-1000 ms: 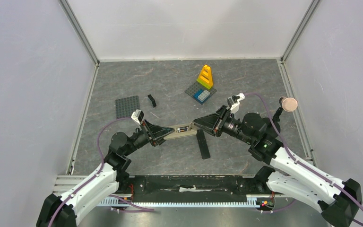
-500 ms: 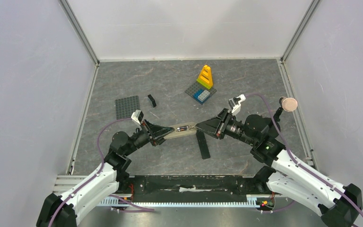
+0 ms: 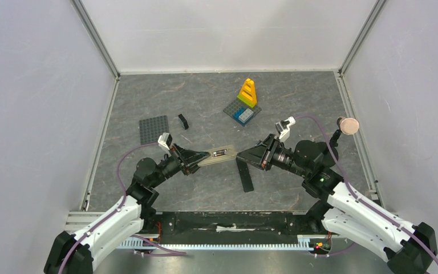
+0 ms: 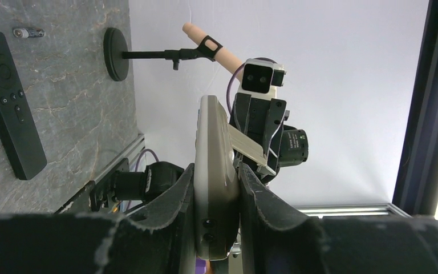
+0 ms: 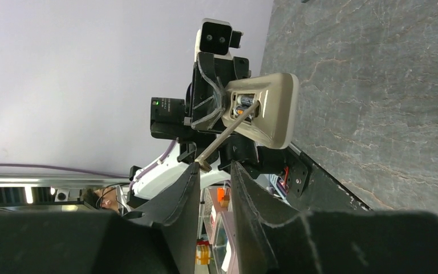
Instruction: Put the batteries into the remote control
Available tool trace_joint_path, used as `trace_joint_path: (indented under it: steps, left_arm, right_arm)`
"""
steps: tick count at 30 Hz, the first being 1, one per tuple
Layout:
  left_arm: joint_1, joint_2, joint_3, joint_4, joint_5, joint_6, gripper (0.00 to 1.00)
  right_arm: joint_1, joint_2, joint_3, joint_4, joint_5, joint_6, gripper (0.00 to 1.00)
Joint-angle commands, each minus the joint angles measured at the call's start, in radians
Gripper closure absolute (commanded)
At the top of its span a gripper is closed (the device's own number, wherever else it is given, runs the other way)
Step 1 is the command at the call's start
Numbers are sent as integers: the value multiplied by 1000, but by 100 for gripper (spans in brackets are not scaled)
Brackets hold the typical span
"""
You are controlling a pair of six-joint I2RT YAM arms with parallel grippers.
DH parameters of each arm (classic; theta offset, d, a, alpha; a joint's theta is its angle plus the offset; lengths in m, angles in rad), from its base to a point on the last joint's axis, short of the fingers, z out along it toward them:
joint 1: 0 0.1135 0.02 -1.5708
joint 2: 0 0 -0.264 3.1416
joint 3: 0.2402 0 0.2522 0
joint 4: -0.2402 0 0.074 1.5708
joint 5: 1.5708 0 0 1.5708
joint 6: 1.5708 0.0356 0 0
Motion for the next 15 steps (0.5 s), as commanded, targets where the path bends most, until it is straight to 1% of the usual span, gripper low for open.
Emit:
trace_joint_path:
  steps: [1, 5, 9, 15]
  left_arm:
    - [-1, -6, 12, 106, 15, -18, 98]
    - [-1, -2, 13, 125, 10, -62, 98]
    - [-1, 2, 15, 113, 3, -91, 98]
    - [-1, 17, 4, 72, -7, -85, 98]
  right_arm:
    - [-8, -1, -29, 6, 12, -19, 73]
    - [-8, -4, -61, 44, 23, -16, 73]
    - [-9, 11, -94, 118, 27, -5, 73]
    - [-9, 30, -134, 200, 43, 17, 73]
